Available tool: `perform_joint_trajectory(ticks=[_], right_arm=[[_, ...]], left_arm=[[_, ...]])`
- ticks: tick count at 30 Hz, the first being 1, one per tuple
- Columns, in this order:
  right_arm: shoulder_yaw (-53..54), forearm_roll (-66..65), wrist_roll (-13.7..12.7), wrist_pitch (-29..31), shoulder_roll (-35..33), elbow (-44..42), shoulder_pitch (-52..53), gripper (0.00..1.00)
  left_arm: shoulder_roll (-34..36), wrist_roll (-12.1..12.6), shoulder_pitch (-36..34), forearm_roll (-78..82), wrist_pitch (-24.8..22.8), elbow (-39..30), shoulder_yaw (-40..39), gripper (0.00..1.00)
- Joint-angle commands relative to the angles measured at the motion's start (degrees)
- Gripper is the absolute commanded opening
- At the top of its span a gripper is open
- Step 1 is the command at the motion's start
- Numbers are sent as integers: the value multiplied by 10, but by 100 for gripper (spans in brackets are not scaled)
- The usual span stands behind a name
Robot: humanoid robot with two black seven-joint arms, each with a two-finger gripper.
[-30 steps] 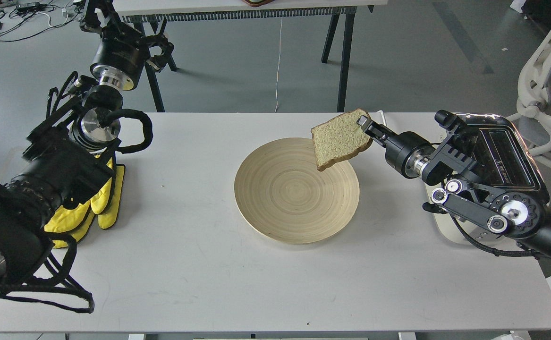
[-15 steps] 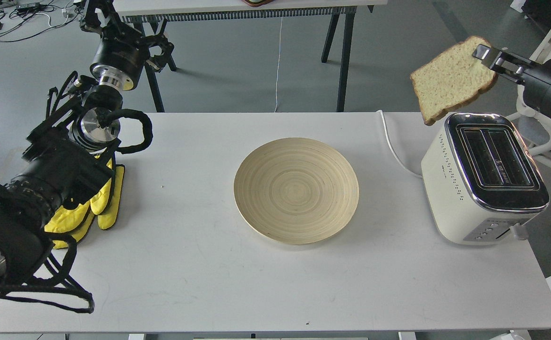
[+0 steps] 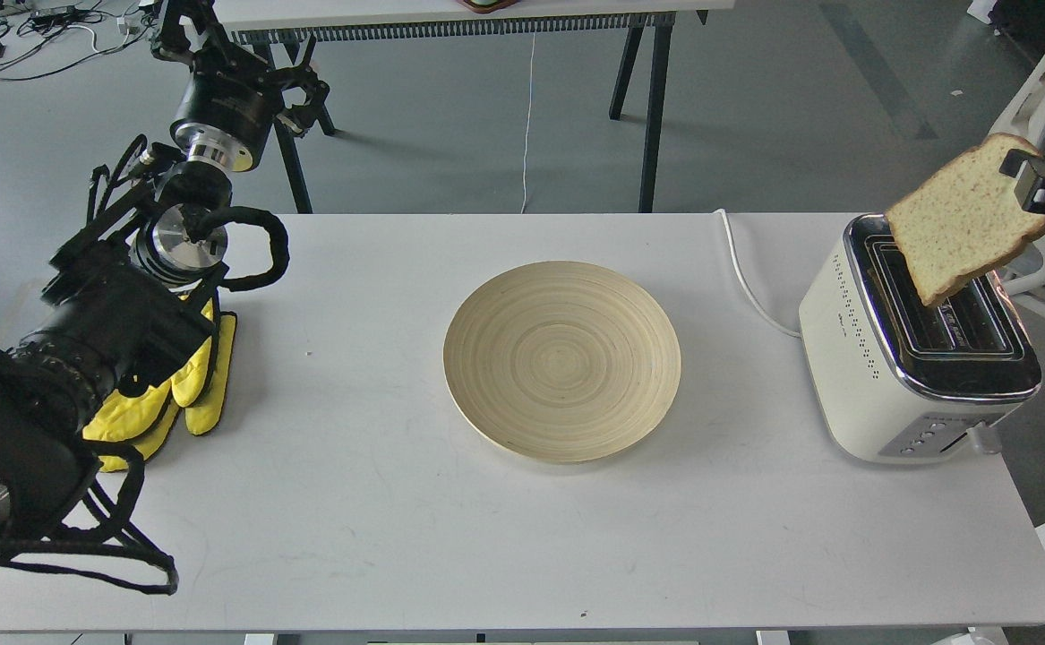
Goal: Put bread in toaster with right arm
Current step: 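Lower the bread slice into the toaster slot with the right gripper, then open the right gripper and raise it away from the toaster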
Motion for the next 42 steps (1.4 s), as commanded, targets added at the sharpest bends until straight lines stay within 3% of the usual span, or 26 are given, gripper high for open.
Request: perform_joint_trajectory(ticks=[1,23,27,28,30,32,38,42], right_arm=[[-18,2,-2,-4,39,-24,-1,2],[-25,3,-1,-6,65,-34,-37,4],[-25,3,-1,-21,79,-36,-55,20],[-23,3,-1,-27,81,-37,-56,30],[-18,4,-1,-31,82,-36,-56,53],[-11,8,1,-34,82,-35,-55,99],[63,37,9,-36,94,-32,-55,99],[151,190,21,-36,138,-40,-56,99]], left_arm=[[0,0,0,0,0,0,0,100],[0,-1,0,1,0,0,0,100],[0,0,0,1,0,0,0,100],[-1,-1,0,1,0,0,0,100],[0,0,0,1,0,0,0,100],[0,0,0,1,0,0,0,100],[0,0,0,1,0,0,0,100],[0,0,0,1,0,0,0,100]])
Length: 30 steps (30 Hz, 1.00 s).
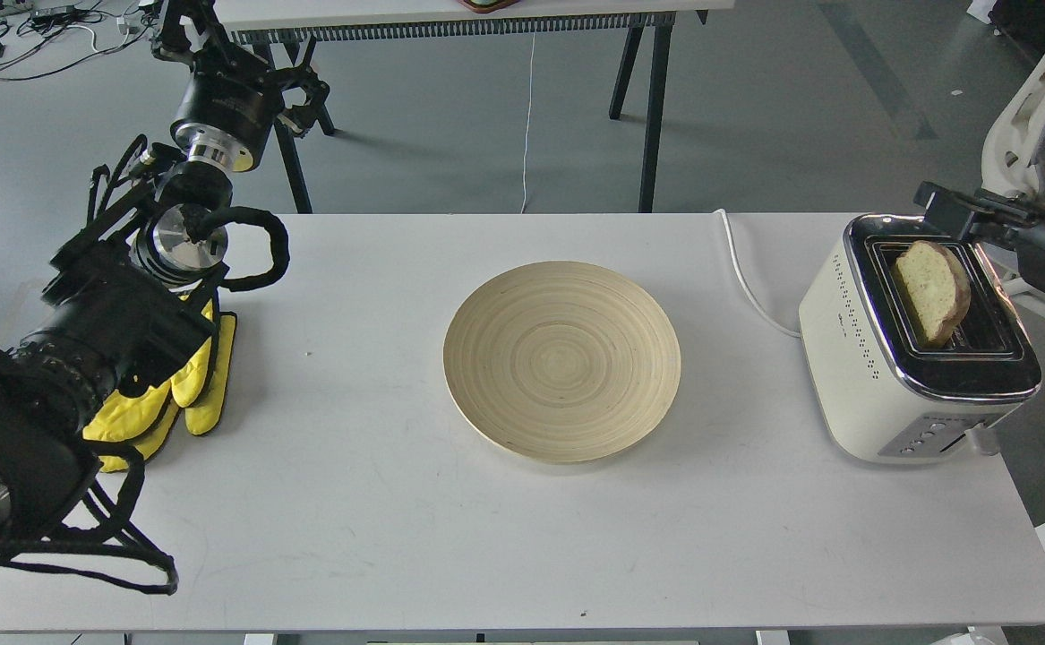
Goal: Put bread in toaster with right arm
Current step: 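Open the right gripper and raise it away from the toaster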
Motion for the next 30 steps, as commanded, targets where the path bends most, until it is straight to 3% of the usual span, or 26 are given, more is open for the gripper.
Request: perform_joint_trajectory(ticks=[1,7,13,16,22,30], right_arm=[[79,160,6,0,49,-5,-1,99],[160,368,12,8,157,-73,-1,100],[216,470,61,44,277,-184,-2,100],[241,530,64,79,323,-232,-4,100],[316,645,64,95,386,-286,-41,100],[380,660,64,244,426,-361,-83,100]], left_arm=[[0,0,0,0,0,0,0,100],[0,0,0,0,0,0,0,100],[0,0,0,-1,0,0,0,100],[0,0,0,-1,0,0,0,100],[0,0,0,0,0,0,0,100],[1,0,-1,-1,0,0,-1,100]])
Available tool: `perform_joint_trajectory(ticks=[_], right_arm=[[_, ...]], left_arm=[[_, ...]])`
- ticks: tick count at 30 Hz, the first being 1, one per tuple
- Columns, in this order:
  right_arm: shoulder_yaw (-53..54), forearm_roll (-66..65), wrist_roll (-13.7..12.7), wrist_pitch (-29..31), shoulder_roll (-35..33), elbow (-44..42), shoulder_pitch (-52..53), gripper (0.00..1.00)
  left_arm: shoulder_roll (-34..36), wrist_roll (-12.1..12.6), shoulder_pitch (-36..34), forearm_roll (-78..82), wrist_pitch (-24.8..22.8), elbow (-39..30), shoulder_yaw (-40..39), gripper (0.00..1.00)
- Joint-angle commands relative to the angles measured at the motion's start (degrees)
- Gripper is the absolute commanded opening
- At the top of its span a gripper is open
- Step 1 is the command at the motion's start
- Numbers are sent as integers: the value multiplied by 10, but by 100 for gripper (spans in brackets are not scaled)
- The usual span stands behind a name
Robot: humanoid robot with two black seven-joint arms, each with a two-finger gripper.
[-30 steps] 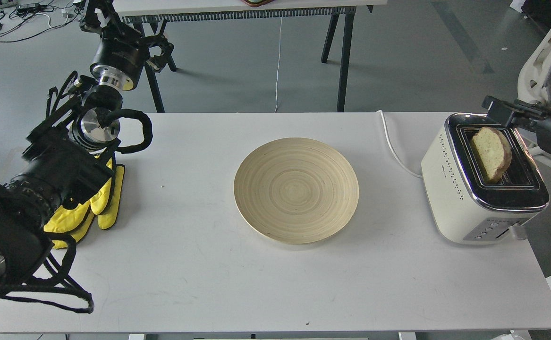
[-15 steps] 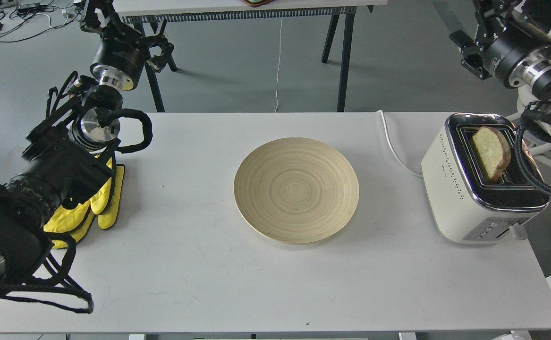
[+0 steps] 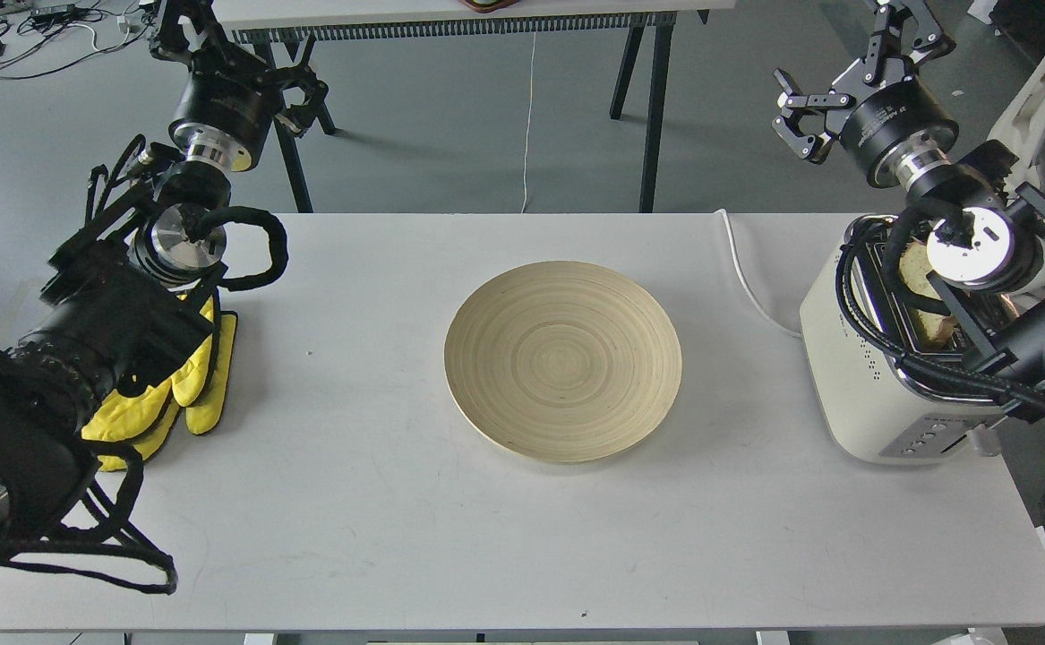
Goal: Put bread in toaster with right arm
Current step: 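Open the right gripper and raise it away from the toaster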
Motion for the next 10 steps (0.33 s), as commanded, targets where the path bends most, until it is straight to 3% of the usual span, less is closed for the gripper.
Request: perform_joint_trajectory(ticks=[1,10], right_arm=[[31,2,-1,46,24,-37,-9,100],[59,2,6,67,59,-60,-2,100]], left_arm=[[0,0,0,-1,0,0,-1,100],[1,0,0,0,0,0,0,100]])
